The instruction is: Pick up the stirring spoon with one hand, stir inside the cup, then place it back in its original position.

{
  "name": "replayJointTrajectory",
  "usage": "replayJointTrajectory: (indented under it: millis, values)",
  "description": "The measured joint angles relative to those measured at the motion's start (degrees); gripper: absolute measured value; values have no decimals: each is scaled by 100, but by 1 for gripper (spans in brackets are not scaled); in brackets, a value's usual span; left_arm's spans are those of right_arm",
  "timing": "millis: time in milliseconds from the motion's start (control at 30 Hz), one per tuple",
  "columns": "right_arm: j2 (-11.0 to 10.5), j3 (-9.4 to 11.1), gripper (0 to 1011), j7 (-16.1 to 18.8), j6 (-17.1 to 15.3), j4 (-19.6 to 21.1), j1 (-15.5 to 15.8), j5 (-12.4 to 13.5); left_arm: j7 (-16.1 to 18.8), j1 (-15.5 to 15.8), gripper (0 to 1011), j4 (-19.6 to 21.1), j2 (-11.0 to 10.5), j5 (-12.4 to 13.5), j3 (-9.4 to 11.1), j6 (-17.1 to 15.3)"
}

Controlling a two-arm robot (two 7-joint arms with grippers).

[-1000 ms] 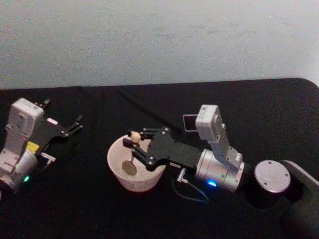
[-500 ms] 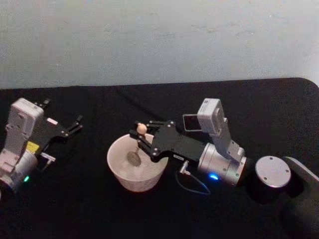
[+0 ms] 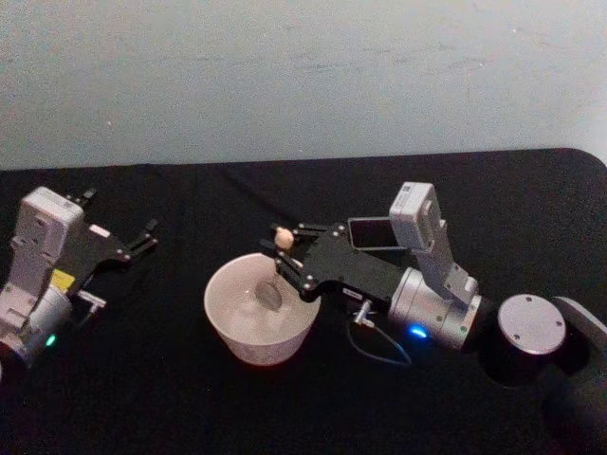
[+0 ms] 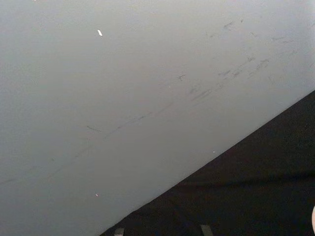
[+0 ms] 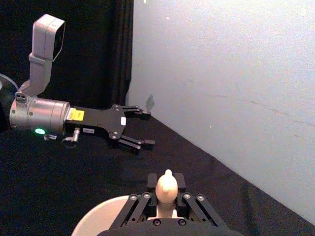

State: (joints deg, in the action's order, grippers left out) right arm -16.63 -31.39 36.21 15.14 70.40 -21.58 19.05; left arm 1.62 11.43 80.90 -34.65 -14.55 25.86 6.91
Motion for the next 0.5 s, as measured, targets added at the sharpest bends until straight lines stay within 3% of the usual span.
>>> replayJointTrajectory:
  millis: [267,500]
  values:
    - [-200,70,202,107,26,200,117,35,0,0,1001,0,0,0,0,0]
    - [-514,66,202,388,88,623,344,169,0,0,1001,0,0,0,0,0]
